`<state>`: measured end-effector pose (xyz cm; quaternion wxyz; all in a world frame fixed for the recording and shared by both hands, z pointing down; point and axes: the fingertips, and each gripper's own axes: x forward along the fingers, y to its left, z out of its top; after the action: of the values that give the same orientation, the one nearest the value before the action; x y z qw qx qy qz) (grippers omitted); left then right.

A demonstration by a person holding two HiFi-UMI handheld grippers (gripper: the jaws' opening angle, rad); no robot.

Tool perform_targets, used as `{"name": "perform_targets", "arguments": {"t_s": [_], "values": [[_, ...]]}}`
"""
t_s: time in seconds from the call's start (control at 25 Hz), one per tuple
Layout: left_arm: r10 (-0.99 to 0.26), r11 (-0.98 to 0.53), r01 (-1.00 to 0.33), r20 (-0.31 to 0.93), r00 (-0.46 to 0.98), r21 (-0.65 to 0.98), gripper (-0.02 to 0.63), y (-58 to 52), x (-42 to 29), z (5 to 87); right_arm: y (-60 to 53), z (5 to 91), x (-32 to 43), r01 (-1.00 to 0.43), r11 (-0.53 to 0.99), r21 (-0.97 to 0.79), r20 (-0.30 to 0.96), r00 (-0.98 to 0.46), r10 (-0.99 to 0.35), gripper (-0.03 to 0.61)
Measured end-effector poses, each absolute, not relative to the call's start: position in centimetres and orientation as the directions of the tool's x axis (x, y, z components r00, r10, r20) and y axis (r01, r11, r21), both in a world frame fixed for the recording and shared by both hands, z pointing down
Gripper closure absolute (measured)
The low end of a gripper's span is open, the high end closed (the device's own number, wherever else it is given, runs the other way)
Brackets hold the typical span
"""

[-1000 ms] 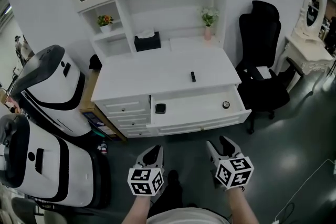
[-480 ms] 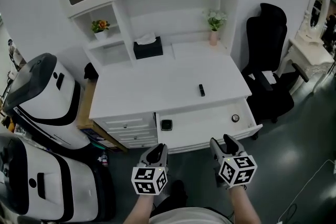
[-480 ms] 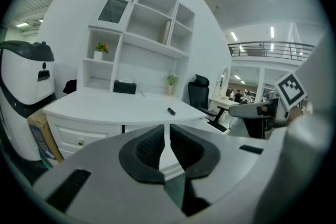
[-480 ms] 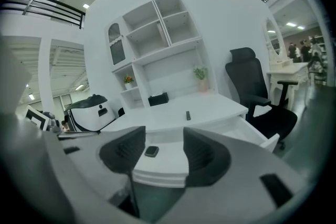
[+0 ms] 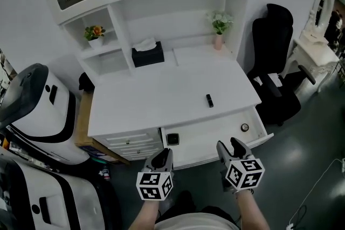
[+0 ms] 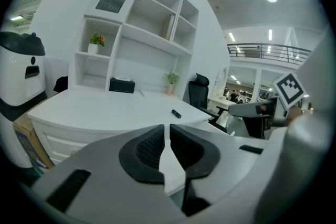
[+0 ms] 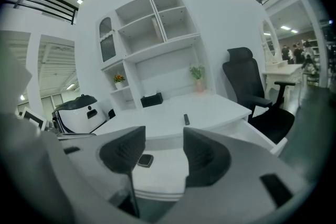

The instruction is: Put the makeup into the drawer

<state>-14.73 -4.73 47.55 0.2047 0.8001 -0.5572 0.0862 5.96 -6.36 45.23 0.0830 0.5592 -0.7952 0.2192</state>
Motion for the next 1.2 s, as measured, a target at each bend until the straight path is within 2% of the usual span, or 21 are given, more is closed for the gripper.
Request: {"name": "perform_targets", "arguments": {"t_s": [0.48, 1.2], "values": [[-0.838, -0.311, -0.915, 0.381, 0.391, 0.256, 0.578, -7.3, -15.9, 48.7, -9.2, 46.5, 5.3, -0.942, 0.247, -0.228, 0.421, -0.324, -0.847, 0.368], [-0.853, -0.199, -0.945, 0.429, 0.297, 0.258, 0.578, -13.1, -19.5, 50.2, -20.8, 50.6, 4.4, -0.945, 0.285, -0.157, 0.51, -0.325, -0.797, 0.368]]}}
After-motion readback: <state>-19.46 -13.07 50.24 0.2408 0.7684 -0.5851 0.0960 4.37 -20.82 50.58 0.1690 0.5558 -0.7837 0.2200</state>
